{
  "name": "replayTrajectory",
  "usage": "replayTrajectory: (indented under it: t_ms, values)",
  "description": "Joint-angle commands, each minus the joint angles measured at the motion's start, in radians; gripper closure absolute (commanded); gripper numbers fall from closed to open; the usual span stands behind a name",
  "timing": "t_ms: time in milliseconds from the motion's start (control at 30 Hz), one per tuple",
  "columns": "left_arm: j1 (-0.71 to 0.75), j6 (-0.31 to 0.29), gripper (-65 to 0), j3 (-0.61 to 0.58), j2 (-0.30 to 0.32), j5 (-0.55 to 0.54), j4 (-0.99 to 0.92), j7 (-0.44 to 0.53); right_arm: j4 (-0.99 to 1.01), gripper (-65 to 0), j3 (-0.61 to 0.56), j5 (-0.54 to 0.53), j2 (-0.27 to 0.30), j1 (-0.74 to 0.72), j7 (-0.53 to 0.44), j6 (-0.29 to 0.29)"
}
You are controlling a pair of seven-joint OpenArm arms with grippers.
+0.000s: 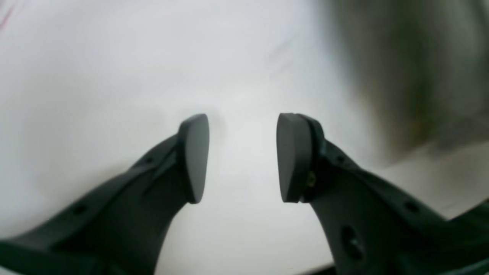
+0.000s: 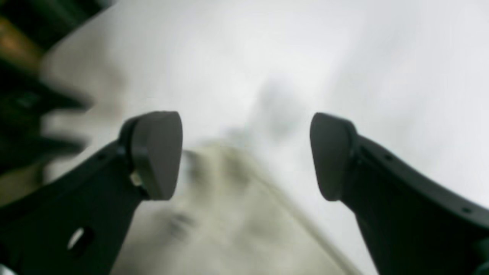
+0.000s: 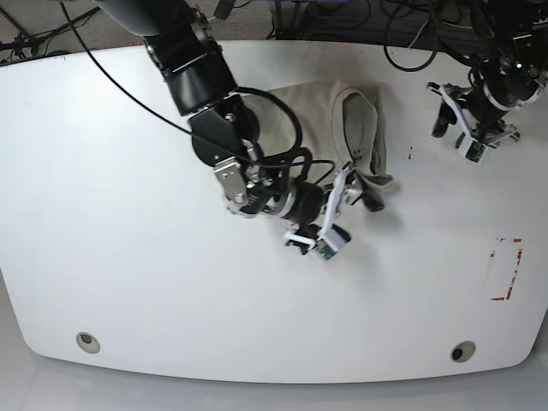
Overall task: Fold the T-shirt properly
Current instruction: 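Grasp the shirt bundle with both grippers and drag it toward the left gripper's side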
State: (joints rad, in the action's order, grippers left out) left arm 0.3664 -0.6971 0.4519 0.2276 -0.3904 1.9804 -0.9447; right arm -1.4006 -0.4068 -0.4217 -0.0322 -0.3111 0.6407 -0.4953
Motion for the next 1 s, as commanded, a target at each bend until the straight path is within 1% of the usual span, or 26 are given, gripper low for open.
replayTrajectory:
  t_ms: [0,67,100,167,267,333,367,400,433,467,600,700,767,833,900,967]
  values:
    - [-0.005,-0.001,-25.7,-0.035,0.013,-0.011,0.02,0.023,-0.102,-48.8,0.065,-0.015,0.031,0.007,0.026,-0.018]
    - [-0.014,-0.001,-25.7,-0.074,0.01,-0.009,0.02,0.026,-0.139,-48.0,0.115,-0.015,0.059,0.013,0.055,-0.018]
    - [-0.027,-0.001,-25.7,-0.1,0.008,-0.011,0.02,0.029,-0.154,-46.3,0.125,-0.015,0.073,0.013,0.064,-0.019]
    - [-0.042,-0.001,-25.6,-0.147,0.008,-0.011,0.02,0.033,-0.168,-39.8,0.139,-0.015,0.11,0.019,0.083,-0.019]
    - [-0.051,-0.001,-25.6,-0.224,0.005,-0.009,0.02,0.036,-0.173,-24.1,0.147,-0.015,0.165,0.056,0.084,-0.019]
    - [-0.07,-0.001,-25.4,-0.29,-0.02,-0.009,0.02,0.059,-0.171,-12.5,0.154,-0.015,0.197,0.08,0.083,-0.019]
    - [-0.079,-0.001,-25.4,-0.311,-0.027,-0.008,0.02,0.072,-0.17,-8.2,0.154,-0.013,0.209,0.088,0.083,-0.019]
    - [-0.085,-0.001,-25.4,-0.328,-0.033,-0.008,0.02,0.08,-0.168,-5.5,0.154,-0.012,0.216,0.091,0.083,-0.019]
    - [-0.088,-0.001,-25.4,-0.35,-0.038,-0.008,0.02,0.088,-0.168,-4.1,0.154,-0.012,0.223,0.097,0.083,-0.019]
    - [-0.088,-0.001,-25.4,-0.374,-0.043,-0.008,0.02,0.091,-0.168,-4.3,0.154,-0.012,0.231,0.103,0.083,-0.019]
    - [-0.105,-0.001,-25.4,-0.477,-0.043,-0.008,0.01,0.095,-0.153,-6.2,0.154,-0.007,0.255,0.131,0.077,-0.019]
    - [-0.131,-0.001,-25.4,-0.572,-0.038,-0.008,0.001,0.094,-0.131,-7.3,0.15,-0.007,0.268,0.14,0.04,-0.019]
    - [-0.135,-0.001,-25.4,-0.598,-0.035,-0.008,-0.016,0.094,-0.102,-7.1,0.15,-0.006,0.269,0.14,0.023,-0.019]
    - [-0.162,0.009,-25.6,-0.598,-0.032,-0.005,-0.06,0.094,-0.039,-7.1,0.148,-0.006,0.268,0.128,0.0,-0.019]
    - [-0.191,0.009,-25.6,-0.598,-0.012,0.011,-0.111,0.089,0.013,-7.1,0.148,-0.001,0.268,0.103,-0.031,-0.019]
    - [-0.206,0.009,-25.6,-0.598,0.008,0.029,-0.155,0.092,0.031,-7.0,0.148,0.031,0.268,0.105,-0.046,-0.019]
